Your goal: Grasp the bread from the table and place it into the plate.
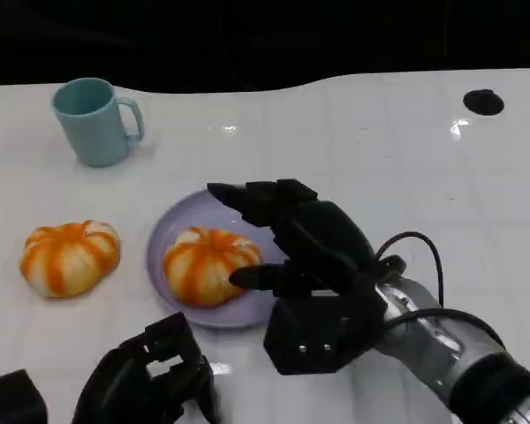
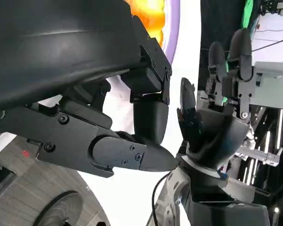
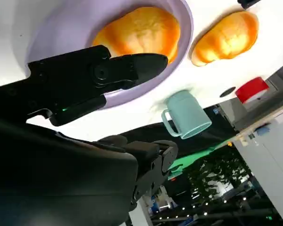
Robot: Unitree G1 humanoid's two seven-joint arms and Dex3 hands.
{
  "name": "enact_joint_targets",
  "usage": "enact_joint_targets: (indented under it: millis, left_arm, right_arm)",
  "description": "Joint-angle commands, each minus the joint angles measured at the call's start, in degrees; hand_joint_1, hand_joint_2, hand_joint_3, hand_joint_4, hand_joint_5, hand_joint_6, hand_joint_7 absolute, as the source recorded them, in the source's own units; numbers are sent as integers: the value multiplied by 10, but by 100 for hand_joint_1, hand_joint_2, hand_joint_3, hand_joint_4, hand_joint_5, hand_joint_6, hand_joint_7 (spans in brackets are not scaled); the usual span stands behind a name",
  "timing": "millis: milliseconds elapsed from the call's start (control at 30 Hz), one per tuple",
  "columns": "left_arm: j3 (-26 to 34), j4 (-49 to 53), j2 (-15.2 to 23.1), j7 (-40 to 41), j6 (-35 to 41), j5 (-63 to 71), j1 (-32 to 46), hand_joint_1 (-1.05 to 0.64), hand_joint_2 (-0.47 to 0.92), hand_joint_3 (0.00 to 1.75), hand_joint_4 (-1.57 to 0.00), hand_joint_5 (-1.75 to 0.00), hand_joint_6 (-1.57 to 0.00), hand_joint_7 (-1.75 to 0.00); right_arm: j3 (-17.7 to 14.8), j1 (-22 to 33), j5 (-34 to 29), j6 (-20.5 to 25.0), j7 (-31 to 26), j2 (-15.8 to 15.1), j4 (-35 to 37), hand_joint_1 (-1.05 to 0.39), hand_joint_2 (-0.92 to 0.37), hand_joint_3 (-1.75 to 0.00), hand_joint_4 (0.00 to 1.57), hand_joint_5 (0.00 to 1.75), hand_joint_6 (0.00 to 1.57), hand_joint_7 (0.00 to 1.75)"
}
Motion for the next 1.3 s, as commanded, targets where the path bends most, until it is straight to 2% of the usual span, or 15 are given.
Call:
enact_joint_targets:
  millis: [33,167,300,400,500,600,667,733,800,833,900,1000,1033,1100,1300]
  left_arm:
    - [1,2,6,2,-8,0,1,-62,92,25,-80,-175,-70,-154]
    - [1,6,5,2,-11,0,-1,-62,92,25,-81,-175,-71,-153]
    - [1,8,4,4,-11,1,-2,-61,92,25,-81,-175,-71,-153]
    - [1,10,4,4,-12,1,-3,-62,92,25,-81,-175,-71,-153]
    - [1,11,4,3,-14,1,-4,-63,92,24,-81,-175,-71,-153]
    - [0,9,4,6,-11,1,-2,-64,92,24,-81,-175,-71,-154]
    - [0,10,3,5,-9,0,-4,-65,92,23,-81,-175,-71,-154]
    - [0,10,3,6,-6,0,-5,-65,92,23,-81,-175,-72,-154]
    - [0,11,3,6,-7,1,-6,-64,92,23,-81,-175,-72,-155]
    - [-1,11,3,6,-6,0,-6,-64,92,23,-81,-175,-71,-155]
    - [-1,11,2,6,-3,-1,-7,-63,92,23,-81,-175,-71,-155]
    - [-2,9,1,9,-3,1,-6,-64,92,23,-80,-175,-71,-155]
    - [-2,8,1,10,-1,1,-7,-64,92,23,-80,-175,-71,-156]
    - [-3,8,1,10,1,2,-7,-64,92,22,-80,-175,-71,-156]
    - [-1,13,3,4,0,-4,-9,-64,92,22,-80,-175,-70,-156]
  right_arm:
    - [-18,27,12,-31,-8,-30,-34,-55,-92,-8,6,67,36,7]
    - [-20,48,-3,-56,-19,-59,-62,-50,-92,-8,14,74,43,10]
    - [-15,65,-50,-94,-90,-93,-81,-37,-90,-5,34,83,61,17]
    - [-12,74,-90,-105,-146,-114,-93,-24,-88,-5,50,90,78,24]
    - [-13,83,-115,-118,-187,-132,-104,-15,-87,-5,60,97,87,28]
    - [-14,92,-140,-127,-233,-153,-113,-10,-82,-13,74,118,95,41]
    - [-16,99,-153,-131,-259,-165,-118,-10,-61,-59,80,136,91,67]
    - [-17,106,-162,-135,-279,-178,-121,-11,-54,-84,82,157,87,94]
    - [-17,111,-176,-132,-303,-189,-125,-13,-54,-89,82,167,82,114]
    - [-17,115,-187,-131,-317,-199,-130,-14,-54,-90,84,172,78,138]
    - [-20,125,-201,-127,-340,-214,-140,-18,-55,-86,87,174,74,162]
    - [-27,149,-208,-113,-349,-235,-163,-26,-65,-74,90,175,73,173]
    - [-31,159,-202,-110,-342,-241,-173,-26,-65,-75,90,175,74,174]
    - [-35,170,-194,-106,-332,-247,-185,-25,-54,-91,91,175,74,174]
    - [-66,253,-167,-88,-294,-273,-248,-16,-41,-107,86,175,68,174]
